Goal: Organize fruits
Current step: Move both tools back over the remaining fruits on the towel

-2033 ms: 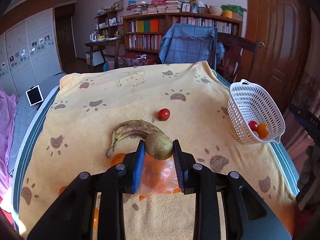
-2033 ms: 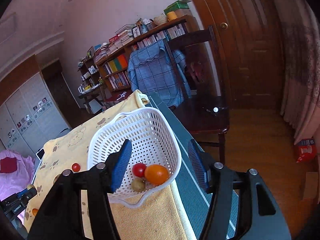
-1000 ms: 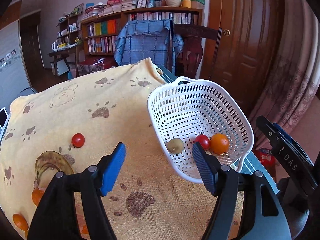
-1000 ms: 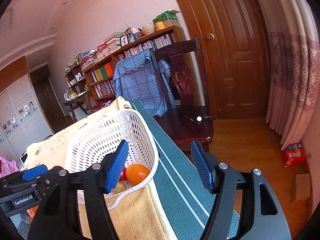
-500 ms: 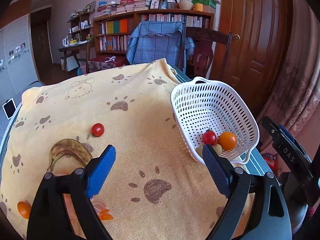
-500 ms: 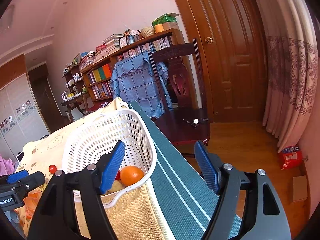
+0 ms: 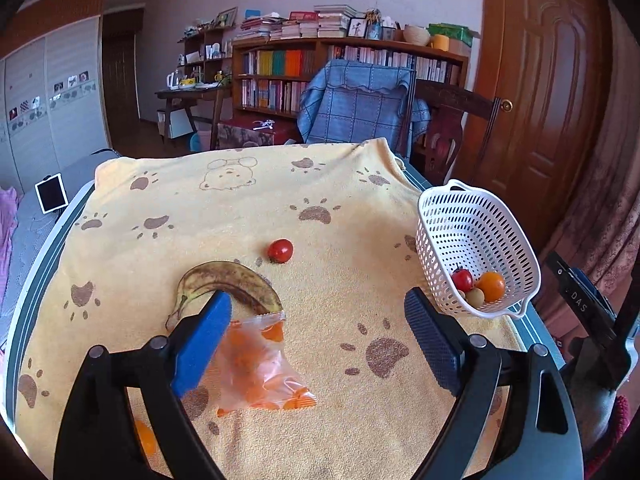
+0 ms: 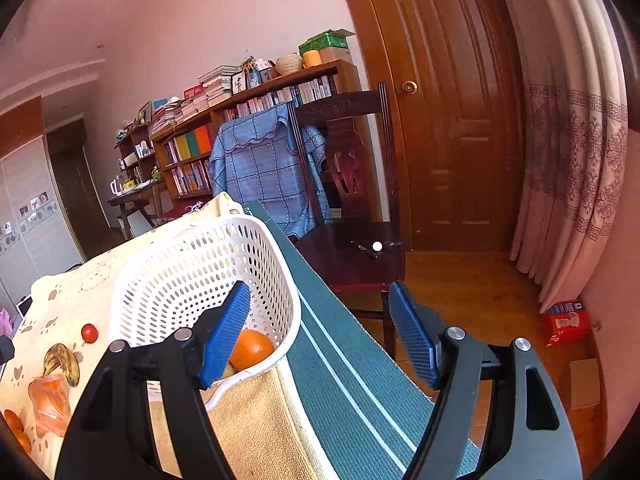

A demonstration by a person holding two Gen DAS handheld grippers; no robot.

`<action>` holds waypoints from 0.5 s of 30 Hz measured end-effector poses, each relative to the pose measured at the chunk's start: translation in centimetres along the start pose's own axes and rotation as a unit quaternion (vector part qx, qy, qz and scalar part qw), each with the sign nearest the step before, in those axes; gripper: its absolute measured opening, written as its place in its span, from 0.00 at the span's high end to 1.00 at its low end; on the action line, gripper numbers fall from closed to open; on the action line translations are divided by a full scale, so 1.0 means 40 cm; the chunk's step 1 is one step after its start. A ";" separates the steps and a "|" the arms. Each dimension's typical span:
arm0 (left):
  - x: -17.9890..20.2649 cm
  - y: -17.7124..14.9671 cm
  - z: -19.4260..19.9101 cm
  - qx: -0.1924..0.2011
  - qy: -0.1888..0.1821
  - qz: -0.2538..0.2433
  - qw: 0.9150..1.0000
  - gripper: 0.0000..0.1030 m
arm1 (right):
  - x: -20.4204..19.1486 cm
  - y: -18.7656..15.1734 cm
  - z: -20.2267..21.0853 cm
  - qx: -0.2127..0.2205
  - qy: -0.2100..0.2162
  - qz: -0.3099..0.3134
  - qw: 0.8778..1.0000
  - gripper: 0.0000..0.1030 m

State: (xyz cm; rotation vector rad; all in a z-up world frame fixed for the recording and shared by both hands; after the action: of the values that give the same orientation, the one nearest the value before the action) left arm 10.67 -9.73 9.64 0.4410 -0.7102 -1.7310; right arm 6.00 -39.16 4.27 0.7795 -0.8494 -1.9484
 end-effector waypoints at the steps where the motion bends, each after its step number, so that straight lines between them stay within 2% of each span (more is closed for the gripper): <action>1: -0.021 -0.006 0.008 0.002 0.004 0.006 1.000 0.15 | -0.005 0.002 0.002 0.001 -0.002 0.003 1.000 0.29; 8: -0.167 -0.041 0.035 0.001 0.047 0.056 0.997 0.15 | -0.032 0.011 0.063 0.015 0.008 0.006 1.000 0.29; 15: -0.271 -0.066 0.053 0.004 0.060 0.101 0.993 0.15 | -0.100 -0.019 0.115 0.000 0.043 0.032 0.999 0.28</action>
State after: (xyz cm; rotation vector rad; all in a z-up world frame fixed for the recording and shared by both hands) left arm 10.38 1.59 8.74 0.4580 -0.6518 -1.4988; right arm 3.88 -34.13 7.11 0.8217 -0.8134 -1.8456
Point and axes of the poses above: each gripper's, at about its wrist camera, not at the fingertips, and z roughly against the way its jaws point, x to its right, y to its top, the point moved 2 cm from there along -z, roughly the way its jaws point, and after that the axes turned 12 degrees about -x, right-handed, at the moved point
